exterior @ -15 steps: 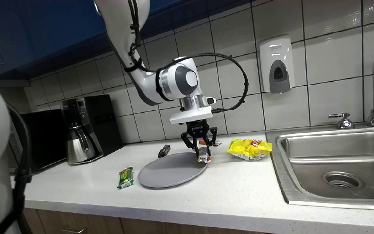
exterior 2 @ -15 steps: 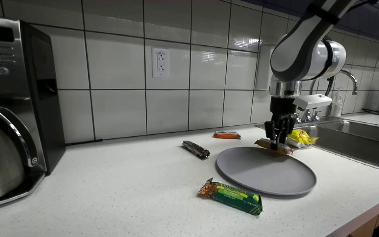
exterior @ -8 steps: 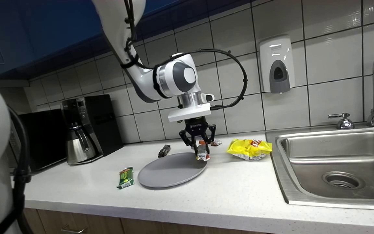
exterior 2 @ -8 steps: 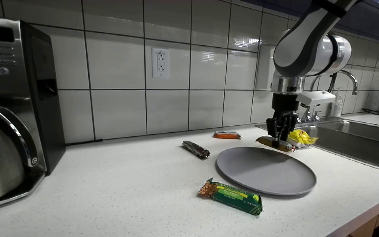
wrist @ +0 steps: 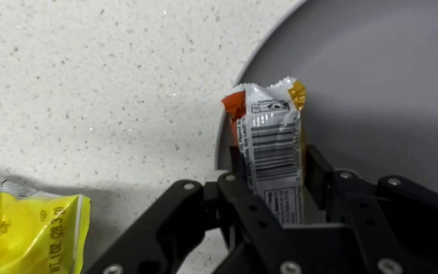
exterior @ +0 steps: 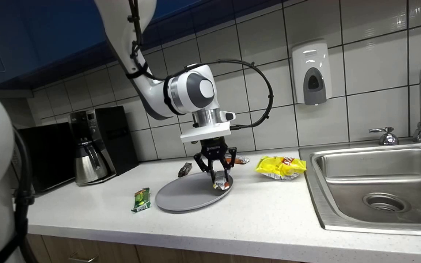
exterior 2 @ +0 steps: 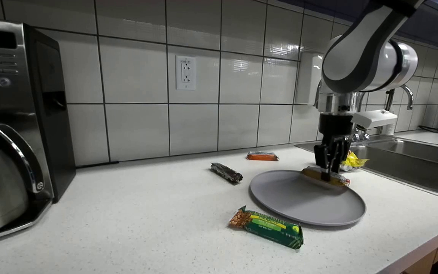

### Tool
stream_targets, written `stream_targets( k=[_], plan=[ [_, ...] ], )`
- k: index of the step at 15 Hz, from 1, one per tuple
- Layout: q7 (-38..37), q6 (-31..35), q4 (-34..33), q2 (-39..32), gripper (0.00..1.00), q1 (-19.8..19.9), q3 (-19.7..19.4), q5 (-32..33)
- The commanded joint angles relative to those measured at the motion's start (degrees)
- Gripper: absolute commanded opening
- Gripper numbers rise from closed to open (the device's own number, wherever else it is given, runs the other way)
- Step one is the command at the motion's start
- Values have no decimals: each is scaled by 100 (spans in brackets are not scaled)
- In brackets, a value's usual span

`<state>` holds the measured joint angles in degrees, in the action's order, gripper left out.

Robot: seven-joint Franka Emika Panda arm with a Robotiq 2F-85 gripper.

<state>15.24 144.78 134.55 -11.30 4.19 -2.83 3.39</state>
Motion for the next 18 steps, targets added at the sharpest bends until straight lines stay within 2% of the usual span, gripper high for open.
stream_targets(
  k=[1, 3, 4, 5, 9, 10, 18],
  plan=[
    [-8, -177, 240, 265, 18, -21, 25, 147],
    [-32, -177, 277, 264, 18, -26, 8, 190],
    [-55, -210, 278, 264, 68, -26, -3, 217],
    [-46, -214, 288, 265, 69, -23, -1, 223],
    [-34, -248, 274, 280, 97, -18, 1, 241],
    [-11, -250, 263, 289, 100, -13, 7, 219],
    [48, -196, -37, 190, 100, 36, -23, 159]
  ],
)
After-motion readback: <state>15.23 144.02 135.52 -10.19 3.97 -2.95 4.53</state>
